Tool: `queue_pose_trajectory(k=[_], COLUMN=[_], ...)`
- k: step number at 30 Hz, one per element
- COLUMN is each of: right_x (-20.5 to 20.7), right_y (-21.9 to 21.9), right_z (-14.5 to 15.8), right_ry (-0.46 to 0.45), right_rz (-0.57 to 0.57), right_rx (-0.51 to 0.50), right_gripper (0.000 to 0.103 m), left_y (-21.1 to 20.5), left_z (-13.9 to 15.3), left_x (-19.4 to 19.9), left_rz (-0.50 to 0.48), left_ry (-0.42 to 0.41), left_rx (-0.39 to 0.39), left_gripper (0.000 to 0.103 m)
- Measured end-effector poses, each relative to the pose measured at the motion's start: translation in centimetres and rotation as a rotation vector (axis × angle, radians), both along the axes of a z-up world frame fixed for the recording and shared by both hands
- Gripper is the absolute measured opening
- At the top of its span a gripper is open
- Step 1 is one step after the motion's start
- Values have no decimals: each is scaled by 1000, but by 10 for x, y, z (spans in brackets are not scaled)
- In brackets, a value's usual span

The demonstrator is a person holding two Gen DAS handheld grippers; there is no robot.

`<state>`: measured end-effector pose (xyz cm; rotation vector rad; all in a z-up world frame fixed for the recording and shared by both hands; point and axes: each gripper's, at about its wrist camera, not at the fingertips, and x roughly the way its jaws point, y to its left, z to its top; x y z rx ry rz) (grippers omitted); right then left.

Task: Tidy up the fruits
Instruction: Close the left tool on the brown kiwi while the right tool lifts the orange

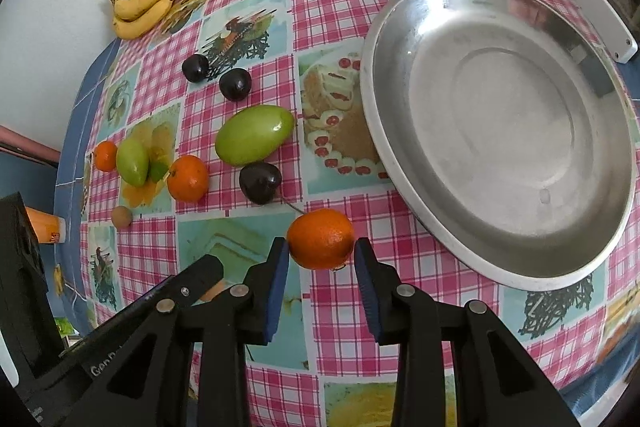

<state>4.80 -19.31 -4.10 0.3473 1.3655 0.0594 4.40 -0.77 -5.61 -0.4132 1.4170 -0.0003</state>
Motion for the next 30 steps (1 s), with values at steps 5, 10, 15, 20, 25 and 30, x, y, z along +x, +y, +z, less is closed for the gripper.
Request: queue_pose_trajectory(k=[5, 10, 15, 20, 25, 30], right_x=[3, 8, 12, 18, 21, 23], right_y=[1, 5, 11, 20, 29, 34], right_z=[-1, -5, -10, -16, -18, -20], right_ry=[-6, -4, -1, -8, -17, -26], right_rz=[3, 19, 32, 54, 78, 89], right_rx=[6, 14, 17, 7, -19, -37], right_gripper=[36, 38, 38, 38, 38, 38], left_y=[-7, -18, -24, -15, -9, 0], left_z=[0, -3, -6, -6, -8, -9], left_x=[-3, 0, 3, 8, 13, 13], left_rz=[-29, -58, -62, -27, 8, 33], left_ry=[-13, -20, -27, -34, -31, -28], left_rx=[28, 19, 17, 47, 35, 37], left_gripper=[53, 31, 28, 27, 27, 27])
